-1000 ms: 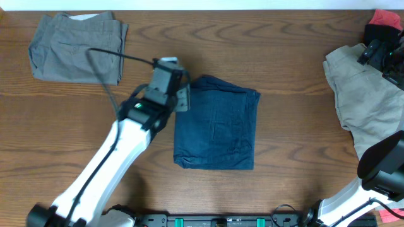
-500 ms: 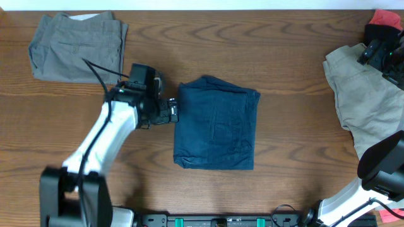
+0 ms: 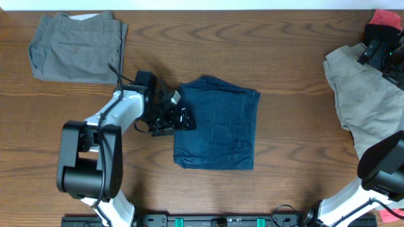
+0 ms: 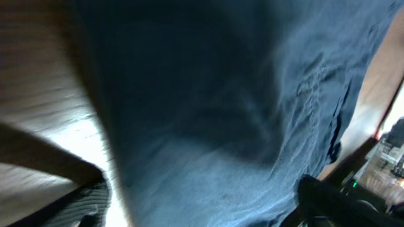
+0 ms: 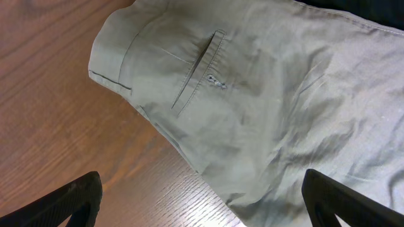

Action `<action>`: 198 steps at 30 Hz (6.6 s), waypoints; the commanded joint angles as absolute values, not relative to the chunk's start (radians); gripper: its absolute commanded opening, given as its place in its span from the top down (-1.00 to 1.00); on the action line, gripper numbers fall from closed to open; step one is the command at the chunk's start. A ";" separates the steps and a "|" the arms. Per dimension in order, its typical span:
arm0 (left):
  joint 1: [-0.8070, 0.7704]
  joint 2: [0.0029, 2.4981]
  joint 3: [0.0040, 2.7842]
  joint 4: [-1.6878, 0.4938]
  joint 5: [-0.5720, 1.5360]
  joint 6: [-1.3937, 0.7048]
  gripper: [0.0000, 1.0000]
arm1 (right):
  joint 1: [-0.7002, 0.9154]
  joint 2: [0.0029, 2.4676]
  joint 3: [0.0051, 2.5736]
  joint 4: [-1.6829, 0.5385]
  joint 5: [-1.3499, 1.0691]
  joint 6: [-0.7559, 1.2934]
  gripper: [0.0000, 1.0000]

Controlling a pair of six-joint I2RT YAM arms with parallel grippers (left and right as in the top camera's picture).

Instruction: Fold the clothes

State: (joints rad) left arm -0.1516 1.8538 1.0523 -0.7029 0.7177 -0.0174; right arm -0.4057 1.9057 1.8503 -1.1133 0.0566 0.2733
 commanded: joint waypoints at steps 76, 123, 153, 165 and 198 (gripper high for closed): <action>0.089 1.857 1.596 -0.263 -0.444 -0.085 0.88 | -0.412 1.904 1.854 -1.115 0.059 0.261 -0.98; 0.176 1.923 1.586 -0.236 -0.465 -0.185 0.88 | -0.412 1.904 1.854 -1.115 0.059 0.261 -0.98; 0.154 1.775 1.586 -0.389 -0.456 -0.126 -0.96 | -0.412 1.904 1.854 -1.115 0.060 0.261 -0.99; -0.022 1.451 1.525 -0.916 -0.191 -0.387 -0.96 | -0.412 1.904 1.854 -1.115 0.060 0.261 -0.99; -0.469 0.979 0.953 -0.890 -0.086 -0.417 -0.95 | -0.412 1.904 1.854 -1.115 0.059 0.261 -0.99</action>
